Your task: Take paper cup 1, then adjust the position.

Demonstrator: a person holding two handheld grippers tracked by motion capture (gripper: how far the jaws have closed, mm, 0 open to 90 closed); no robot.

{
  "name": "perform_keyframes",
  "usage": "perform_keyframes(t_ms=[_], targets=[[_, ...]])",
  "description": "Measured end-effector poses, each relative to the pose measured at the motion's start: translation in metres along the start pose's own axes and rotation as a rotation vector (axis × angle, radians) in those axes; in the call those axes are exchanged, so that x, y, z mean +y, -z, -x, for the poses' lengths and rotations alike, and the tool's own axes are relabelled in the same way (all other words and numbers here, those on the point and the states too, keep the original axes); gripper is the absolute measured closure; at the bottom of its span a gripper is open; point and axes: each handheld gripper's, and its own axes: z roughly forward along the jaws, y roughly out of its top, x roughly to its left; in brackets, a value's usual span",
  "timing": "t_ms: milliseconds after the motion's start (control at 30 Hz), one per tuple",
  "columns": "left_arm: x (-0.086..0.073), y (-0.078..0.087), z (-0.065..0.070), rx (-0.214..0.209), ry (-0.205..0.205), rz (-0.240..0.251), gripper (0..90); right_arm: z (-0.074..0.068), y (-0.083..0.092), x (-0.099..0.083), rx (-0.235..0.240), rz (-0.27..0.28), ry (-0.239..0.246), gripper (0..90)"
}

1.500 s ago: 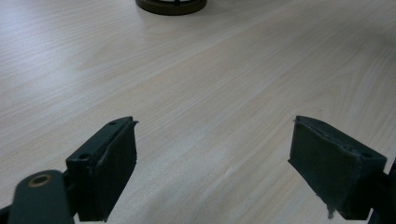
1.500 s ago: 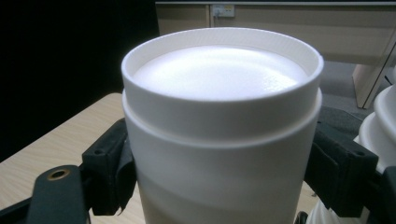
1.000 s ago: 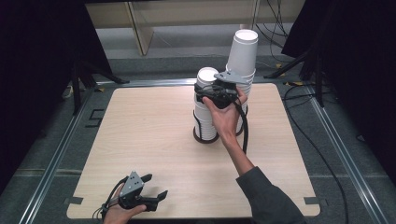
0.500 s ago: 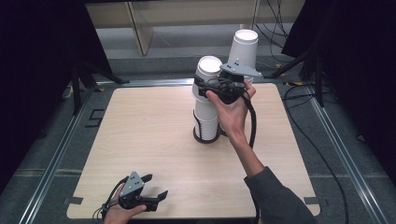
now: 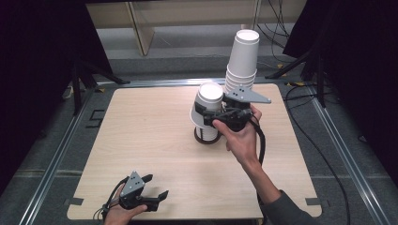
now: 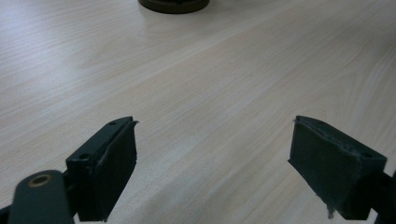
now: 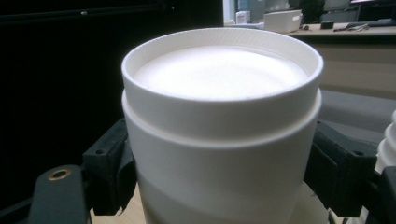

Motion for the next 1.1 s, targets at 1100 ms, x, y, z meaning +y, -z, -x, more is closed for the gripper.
perform_keyframes(t_ms=[1100], targets=[[0.003,0.005,-0.004,-0.014,0.037,0.073,14.3,-0.018,-0.017,-0.107,0.207,-0.195,-0.049,20.6]])
